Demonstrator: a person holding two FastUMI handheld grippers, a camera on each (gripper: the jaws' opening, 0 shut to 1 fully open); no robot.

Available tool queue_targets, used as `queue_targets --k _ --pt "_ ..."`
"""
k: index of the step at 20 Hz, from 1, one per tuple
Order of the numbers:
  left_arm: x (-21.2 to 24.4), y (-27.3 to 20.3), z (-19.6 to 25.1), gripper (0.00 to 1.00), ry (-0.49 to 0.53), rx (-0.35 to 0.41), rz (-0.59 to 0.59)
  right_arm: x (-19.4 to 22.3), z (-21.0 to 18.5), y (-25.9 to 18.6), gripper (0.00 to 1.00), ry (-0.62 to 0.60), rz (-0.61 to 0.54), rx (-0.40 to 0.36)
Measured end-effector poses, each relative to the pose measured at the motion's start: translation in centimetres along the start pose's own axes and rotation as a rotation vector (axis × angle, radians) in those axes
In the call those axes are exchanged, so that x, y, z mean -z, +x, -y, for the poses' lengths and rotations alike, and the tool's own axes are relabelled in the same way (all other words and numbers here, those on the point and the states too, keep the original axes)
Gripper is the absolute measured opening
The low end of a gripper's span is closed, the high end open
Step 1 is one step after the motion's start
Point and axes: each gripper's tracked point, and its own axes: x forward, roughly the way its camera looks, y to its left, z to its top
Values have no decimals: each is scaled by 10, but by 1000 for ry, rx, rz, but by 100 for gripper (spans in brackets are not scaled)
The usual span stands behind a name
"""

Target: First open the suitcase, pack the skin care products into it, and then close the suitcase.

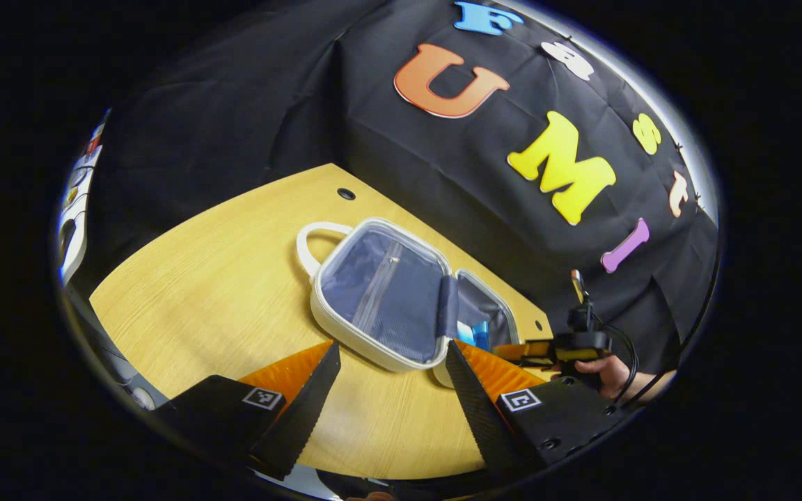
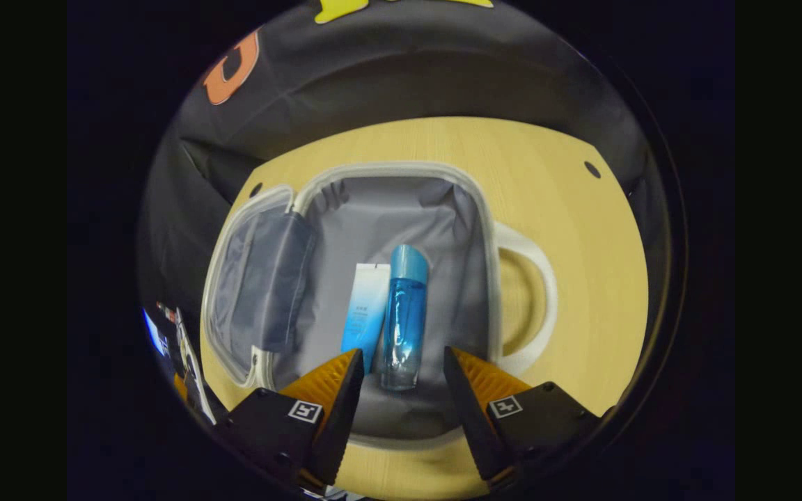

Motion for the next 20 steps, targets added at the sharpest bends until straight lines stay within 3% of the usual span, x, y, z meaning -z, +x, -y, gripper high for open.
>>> queue_targets --k 1,5,7,9,11,13,20 --pt "-9 4 -12 98 -21 -9 14 -3 -2 -17 71 -17 33 -31" --pt "-44 32 -52 97 -9 -18 70 -11 -8 -88 71 -125 170 -125" --pt "-58 54 -68 97 -15 -2 82 -11 -8 -116 76 -182 212 -152" --pt "-67 72 -79 97 -51 20 95 -13 -2 -138 80 -242 258 -146" --pt "-71 90 -91 97 -76 23 98 -16 4 -161 74 -267 300 -140" --pt "-70 109 -104 97 -88 10 92 -20 10 -173 80 -265 332 -132" --pt "-80 155 -125 95 -194 -5 87 -15 35 -180 80 -205 329 -72"
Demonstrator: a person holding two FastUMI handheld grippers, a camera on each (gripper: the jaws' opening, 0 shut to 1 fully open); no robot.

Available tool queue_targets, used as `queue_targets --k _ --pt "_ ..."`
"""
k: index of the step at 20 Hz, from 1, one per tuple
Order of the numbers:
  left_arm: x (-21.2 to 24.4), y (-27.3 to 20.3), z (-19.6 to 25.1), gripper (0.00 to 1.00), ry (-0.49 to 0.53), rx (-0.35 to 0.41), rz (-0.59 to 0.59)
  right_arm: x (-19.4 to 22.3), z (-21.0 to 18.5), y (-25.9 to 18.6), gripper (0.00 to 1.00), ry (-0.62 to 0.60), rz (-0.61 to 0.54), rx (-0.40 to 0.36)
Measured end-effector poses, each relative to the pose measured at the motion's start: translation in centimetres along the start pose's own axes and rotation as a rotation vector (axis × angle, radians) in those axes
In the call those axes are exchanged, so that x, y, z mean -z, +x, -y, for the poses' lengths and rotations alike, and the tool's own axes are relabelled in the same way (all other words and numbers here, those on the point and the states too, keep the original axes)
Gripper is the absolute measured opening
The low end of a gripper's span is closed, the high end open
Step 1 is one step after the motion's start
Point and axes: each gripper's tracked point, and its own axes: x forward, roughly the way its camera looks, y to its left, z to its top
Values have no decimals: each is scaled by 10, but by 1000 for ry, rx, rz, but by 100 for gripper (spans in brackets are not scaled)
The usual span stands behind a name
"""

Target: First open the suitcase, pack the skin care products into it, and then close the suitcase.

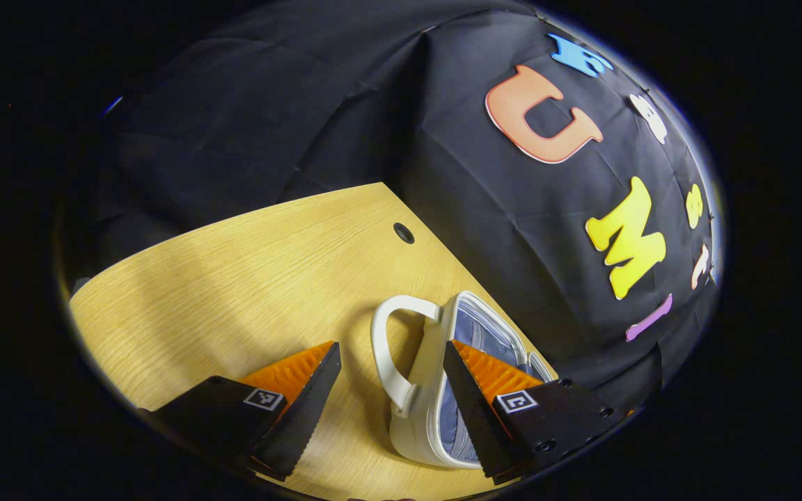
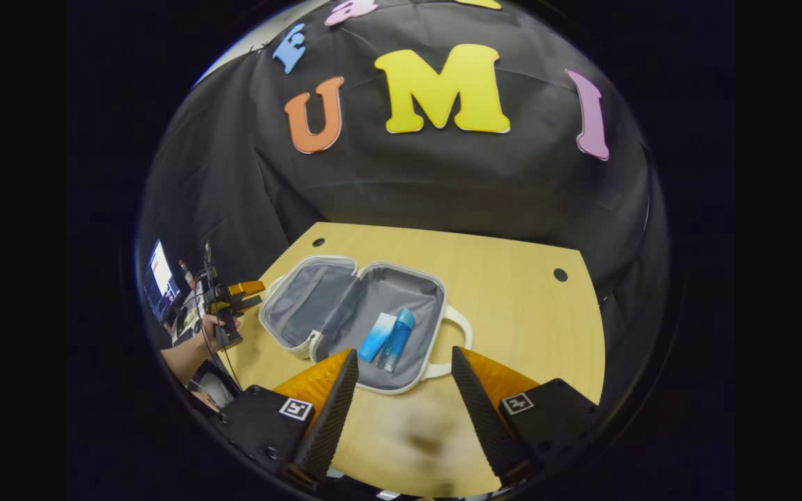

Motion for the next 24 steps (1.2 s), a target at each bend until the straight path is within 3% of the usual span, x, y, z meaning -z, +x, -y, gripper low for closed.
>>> queue_targets --k 5,15,16,18,20,22,23,24 --pt "7 22 -9 86 -62 -21 -35 7 16 -5 80 54 -19 43" --pt "9 53 -16 50 -164 -56 -56 13 31 -13 80 117 -24 78" --pt "10 58 -10 30 -184 -39 -58 13 33 -14 80 125 -19 82" --pt "12 62 -13 17 -182 -45 -72 15 38 -20 75 137 -9 90" --pt "10 62 -8 15 -204 -30 -73 18 42 -22 80 154 -6 92" --pt "3 59 2 12 -226 -11 -64 21 50 -25 75 172 3 105" --pt "1 56 5 10 -220 -16 -62 21 53 -27 79 184 12 109" --pt "-1 53 10 9 -207 -16 -58 20 58 -30 75 196 22 115"
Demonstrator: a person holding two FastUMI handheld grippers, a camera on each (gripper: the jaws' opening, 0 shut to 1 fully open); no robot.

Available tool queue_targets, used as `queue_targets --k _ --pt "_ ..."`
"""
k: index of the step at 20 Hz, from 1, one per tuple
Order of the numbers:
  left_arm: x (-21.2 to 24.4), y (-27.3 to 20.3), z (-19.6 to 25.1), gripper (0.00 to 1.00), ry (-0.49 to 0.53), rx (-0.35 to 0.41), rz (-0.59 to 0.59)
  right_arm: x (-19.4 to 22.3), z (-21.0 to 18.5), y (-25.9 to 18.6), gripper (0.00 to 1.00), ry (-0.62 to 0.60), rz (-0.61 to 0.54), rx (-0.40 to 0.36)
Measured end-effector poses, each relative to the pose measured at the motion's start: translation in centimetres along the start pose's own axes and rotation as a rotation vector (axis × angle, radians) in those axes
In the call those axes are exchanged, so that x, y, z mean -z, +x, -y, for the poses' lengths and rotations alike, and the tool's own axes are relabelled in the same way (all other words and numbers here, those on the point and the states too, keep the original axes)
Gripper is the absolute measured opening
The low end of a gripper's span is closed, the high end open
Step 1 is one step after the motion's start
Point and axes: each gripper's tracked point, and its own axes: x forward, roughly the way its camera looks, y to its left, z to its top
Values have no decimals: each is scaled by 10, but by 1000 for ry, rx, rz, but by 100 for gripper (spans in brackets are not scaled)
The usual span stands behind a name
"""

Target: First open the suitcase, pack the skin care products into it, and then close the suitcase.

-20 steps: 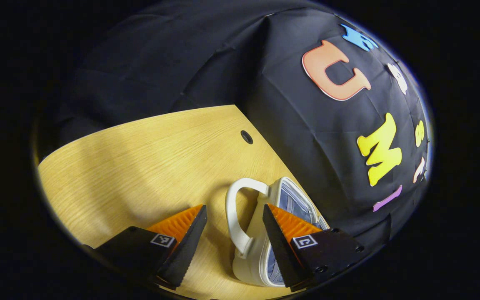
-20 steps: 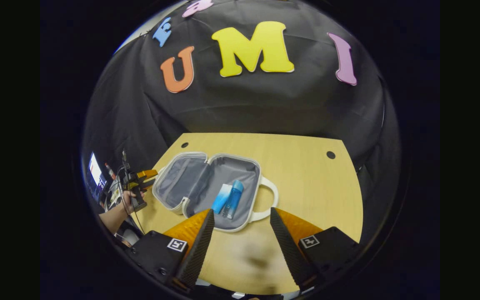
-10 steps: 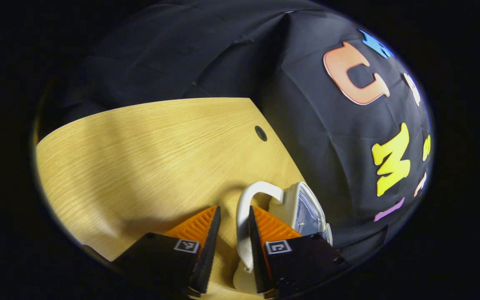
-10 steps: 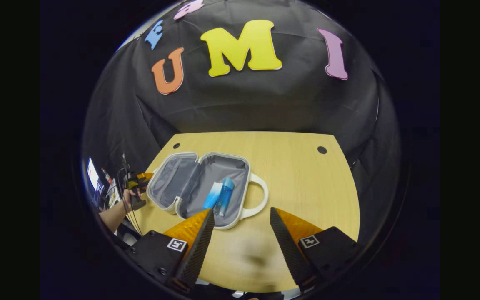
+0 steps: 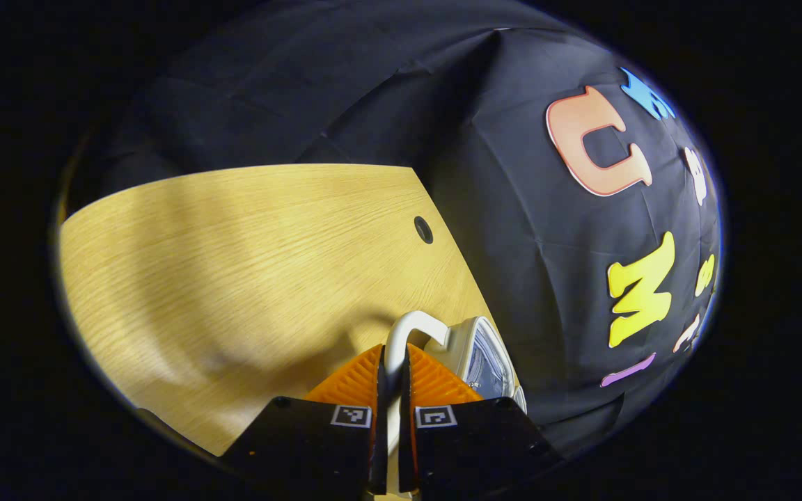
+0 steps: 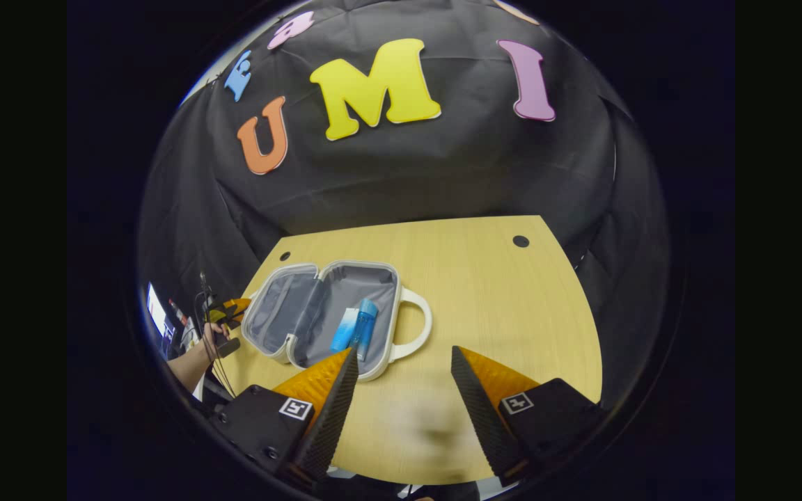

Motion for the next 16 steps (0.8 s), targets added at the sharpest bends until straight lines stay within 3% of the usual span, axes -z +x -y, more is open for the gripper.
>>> queue_targets --k 1,3,7,12,14,16 --pt "-3 -4 8 8 18 1 8 1 4 -2 79 12 8 4" --pt "-14 -17 29 6 63 9 36 -1 11 -5 74 36 28 10" --pt "-33 -42 98 4 177 51 98 -4 28 -11 75 50 65 47" --pt "-15 -74 192 4 466 51 164 -22 45 -31 82 12 179 72" --pt "0 -84 228 4 604 36 192 -23 48 -34 77 3 215 69" --pt "21 -88 259 4 723 19 214 -20 48 -34 82 13 226 54"
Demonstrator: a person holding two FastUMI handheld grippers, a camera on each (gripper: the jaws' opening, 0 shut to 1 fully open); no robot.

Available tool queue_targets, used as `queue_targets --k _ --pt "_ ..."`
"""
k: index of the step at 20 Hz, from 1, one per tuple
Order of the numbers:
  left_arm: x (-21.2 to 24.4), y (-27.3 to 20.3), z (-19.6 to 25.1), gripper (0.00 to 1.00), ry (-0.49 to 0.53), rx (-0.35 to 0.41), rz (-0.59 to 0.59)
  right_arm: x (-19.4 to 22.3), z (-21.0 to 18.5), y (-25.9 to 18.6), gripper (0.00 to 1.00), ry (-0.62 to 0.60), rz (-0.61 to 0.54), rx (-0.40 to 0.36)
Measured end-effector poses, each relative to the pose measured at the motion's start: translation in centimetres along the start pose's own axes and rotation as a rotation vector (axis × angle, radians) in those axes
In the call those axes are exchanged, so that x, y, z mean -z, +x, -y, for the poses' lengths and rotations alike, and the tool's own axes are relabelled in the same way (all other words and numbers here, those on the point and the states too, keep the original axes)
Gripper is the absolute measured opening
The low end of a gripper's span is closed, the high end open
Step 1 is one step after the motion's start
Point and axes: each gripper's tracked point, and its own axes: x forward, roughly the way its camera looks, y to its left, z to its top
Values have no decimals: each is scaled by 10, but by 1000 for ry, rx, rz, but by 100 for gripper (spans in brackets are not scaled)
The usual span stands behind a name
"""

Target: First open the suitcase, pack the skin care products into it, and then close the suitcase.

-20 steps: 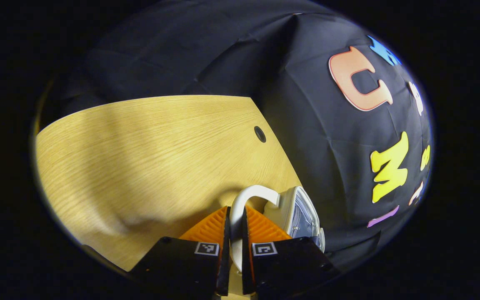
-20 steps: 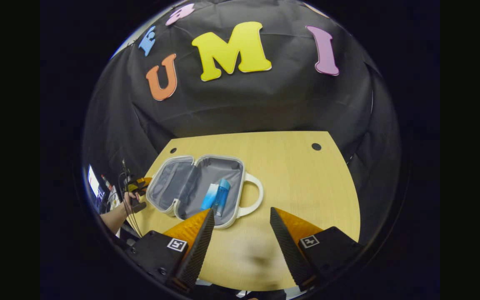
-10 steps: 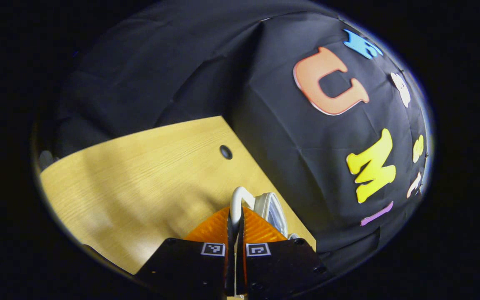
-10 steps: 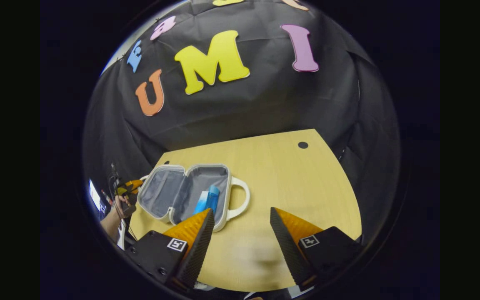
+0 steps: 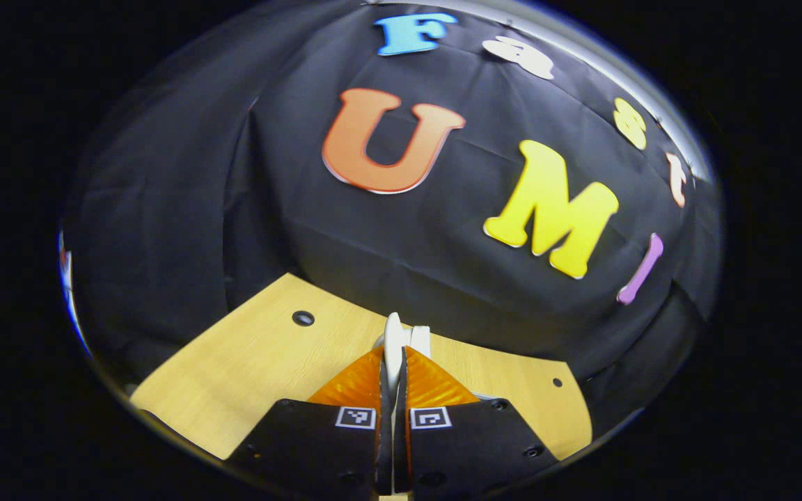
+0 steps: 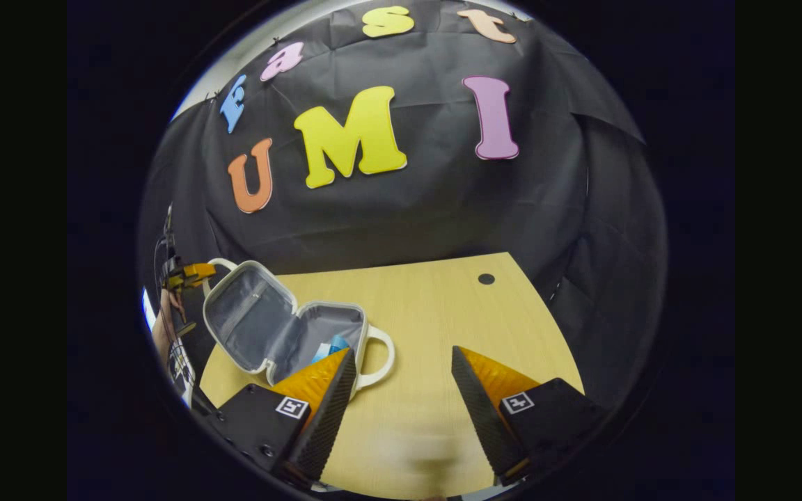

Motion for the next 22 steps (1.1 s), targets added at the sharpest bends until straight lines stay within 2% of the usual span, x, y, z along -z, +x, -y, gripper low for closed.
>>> queue_targets --k 4,6,10,11,14,15,16,17,22 --pt "1 -8 68 4 241 -16 30 -1 15 -8 82 13 34 -9" --pt "9 -8 102 4 315 4 38 -5 25 -13 82 8 58 -8" --pt "37 -9 166 4 378 36 22 -5 50 -23 82 -25 84 10" --pt "49 -11 179 4 378 45 15 -6 57 -28 77 -42 89 13" --pt "90 -15 222 4 374 89 -14 -11 82 -37 82 -69 101 27" --pt "100 -11 232 4 396 89 -2 -11 91 -39 82 -73 97 38" --pt "111 -6 240 4 421 86 1 -10 100 -40 77 -77 87 47" --pt "123 0 250 4 435 91 -12 -9 108 -41 82 -81 74 54" --pt "193 23 282 4 462 127 -117 -4 141 -46 82 -122 27 86"
